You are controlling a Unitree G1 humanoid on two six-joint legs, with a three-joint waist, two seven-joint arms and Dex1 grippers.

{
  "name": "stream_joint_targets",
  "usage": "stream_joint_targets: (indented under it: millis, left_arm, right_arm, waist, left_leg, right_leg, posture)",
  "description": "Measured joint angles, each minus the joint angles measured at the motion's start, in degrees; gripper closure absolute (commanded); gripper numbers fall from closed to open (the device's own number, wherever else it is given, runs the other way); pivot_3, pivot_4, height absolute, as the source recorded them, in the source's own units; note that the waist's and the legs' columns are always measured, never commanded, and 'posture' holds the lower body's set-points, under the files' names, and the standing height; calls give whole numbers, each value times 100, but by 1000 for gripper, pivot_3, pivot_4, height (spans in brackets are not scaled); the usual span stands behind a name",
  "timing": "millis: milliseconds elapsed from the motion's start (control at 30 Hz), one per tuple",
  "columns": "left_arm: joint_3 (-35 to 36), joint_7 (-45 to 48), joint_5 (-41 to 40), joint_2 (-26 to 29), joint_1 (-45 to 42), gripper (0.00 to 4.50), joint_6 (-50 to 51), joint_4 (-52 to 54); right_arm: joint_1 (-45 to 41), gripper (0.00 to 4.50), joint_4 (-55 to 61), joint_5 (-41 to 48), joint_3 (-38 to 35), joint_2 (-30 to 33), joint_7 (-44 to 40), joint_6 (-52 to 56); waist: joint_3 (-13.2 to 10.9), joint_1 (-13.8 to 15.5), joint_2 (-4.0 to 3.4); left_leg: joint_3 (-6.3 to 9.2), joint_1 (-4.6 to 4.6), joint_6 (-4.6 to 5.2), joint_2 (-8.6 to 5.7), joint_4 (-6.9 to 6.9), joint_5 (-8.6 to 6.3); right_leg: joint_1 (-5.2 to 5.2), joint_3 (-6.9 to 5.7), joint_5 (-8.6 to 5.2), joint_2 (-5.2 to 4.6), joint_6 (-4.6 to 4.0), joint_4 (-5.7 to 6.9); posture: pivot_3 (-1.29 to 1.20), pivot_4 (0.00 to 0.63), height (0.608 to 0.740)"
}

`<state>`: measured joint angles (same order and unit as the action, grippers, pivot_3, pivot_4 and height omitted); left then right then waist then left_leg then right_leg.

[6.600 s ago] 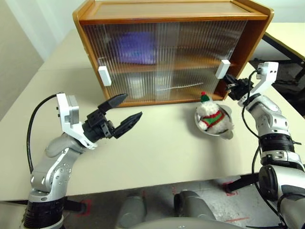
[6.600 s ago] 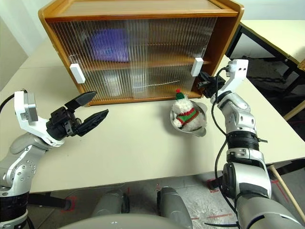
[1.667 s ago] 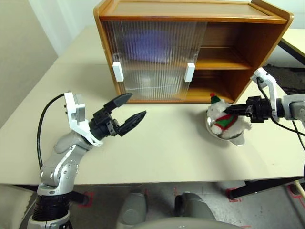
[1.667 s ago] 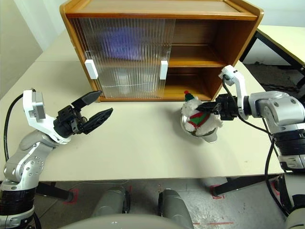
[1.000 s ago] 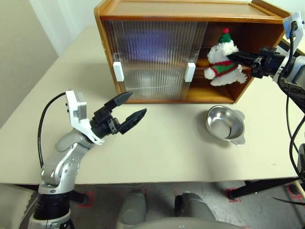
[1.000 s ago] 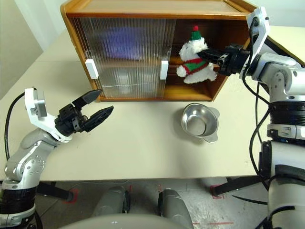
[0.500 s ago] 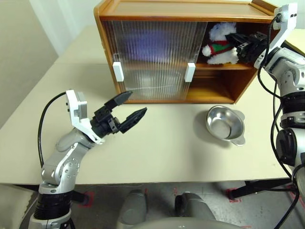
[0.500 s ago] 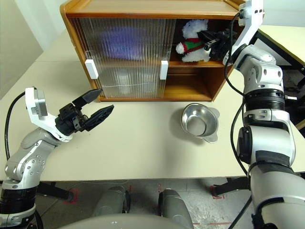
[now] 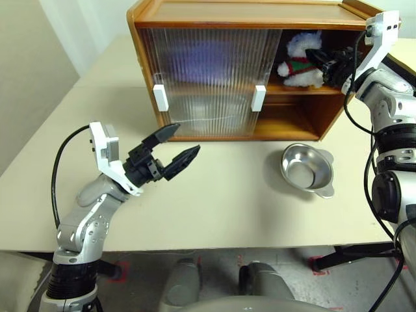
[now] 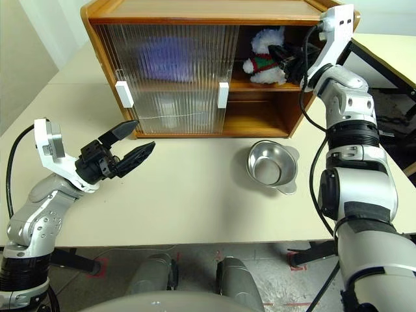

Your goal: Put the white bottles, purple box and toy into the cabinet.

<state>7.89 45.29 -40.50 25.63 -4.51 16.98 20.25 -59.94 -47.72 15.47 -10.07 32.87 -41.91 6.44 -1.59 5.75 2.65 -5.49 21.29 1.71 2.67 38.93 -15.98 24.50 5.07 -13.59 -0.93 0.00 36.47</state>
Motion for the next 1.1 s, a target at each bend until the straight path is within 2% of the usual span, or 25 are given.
stream_joint_targets:
  millis: [167,200,400,500,667,767,867,1000,1100]
  left_arm:
    - [-7,0,0,0,-68,0,2,0]
    - [-8,1,0,0,-91,0,2,0]
    - [-19,7,0,0,-105,0,6,0]
    - [-22,9,0,0,-106,0,10,1]
    - [-41,0,1,-5,-105,0,23,33]
    - [-56,-2,1,-10,-79,0,26,106]
    - [-53,0,1,-9,-74,0,31,117]
    - [-54,5,-1,-9,-76,0,46,118]
    - [-73,9,-1,-21,-81,0,50,120]
  right_arm:
    - [-89,225,0,-2,-5,78,-4,-77]
    - [-89,45,0,-2,-5,83,-5,-80]
    - [-88,45,56,-4,-2,288,-139,-76]
    - [-69,45,305,3,28,570,-441,276]
    - [348,45,1283,445,56,1294,-1608,1824]
    - [975,45,1949,814,145,2050,-2536,2971]
    - [1596,45,2377,1114,165,2574,-3110,3878]
    - [2386,45,2504,1186,-16,2568,-2917,4156]
    - [2745,45,2496,1304,-419,2017,-2330,4241]
  waist:
    - [0,-3,-1]
    - [0,-4,-1]
    - [-1,-7,-4]
    - [-4,-2,-9]
    - [-4,20,-8]
    - [-3,64,-9]
    - [-3,90,-8]
    - [-1,57,-5]
    - [0,11,-2]
  left_leg:
    - [0,0,0,0,0,0]
    - [0,0,0,0,0,0]
    - [0,0,0,0,-1,0]
    - [1,3,0,-1,-1,0]
    - [9,6,1,-1,0,0]
    - [10,9,2,-2,0,-1]
    - [6,4,2,0,1,-1]
    - [-2,-4,6,-2,4,1]
    - [-1,-4,13,-5,6,5]
  right_leg:
    - [0,0,0,0,0,0]
    - [0,0,0,0,0,0]
    - [0,0,0,0,0,-1]
    - [1,1,0,-1,0,-2]
    - [0,-3,0,-1,1,-5]
    - [0,-4,-3,-3,4,-10]
    - [-1,-5,-8,-1,4,-11]
    - [-10,0,-15,3,22,-6]
    - [-15,6,-8,7,27,-2]
  posture:
    - [225,0,740]
    - [220,0,740]
    - [225,0,740]
    - [228,0,740]
    - [233,0,740]
    - [229,0,740]
    - [224,0,740]
    - [215,0,740]
    - [212,0,740]
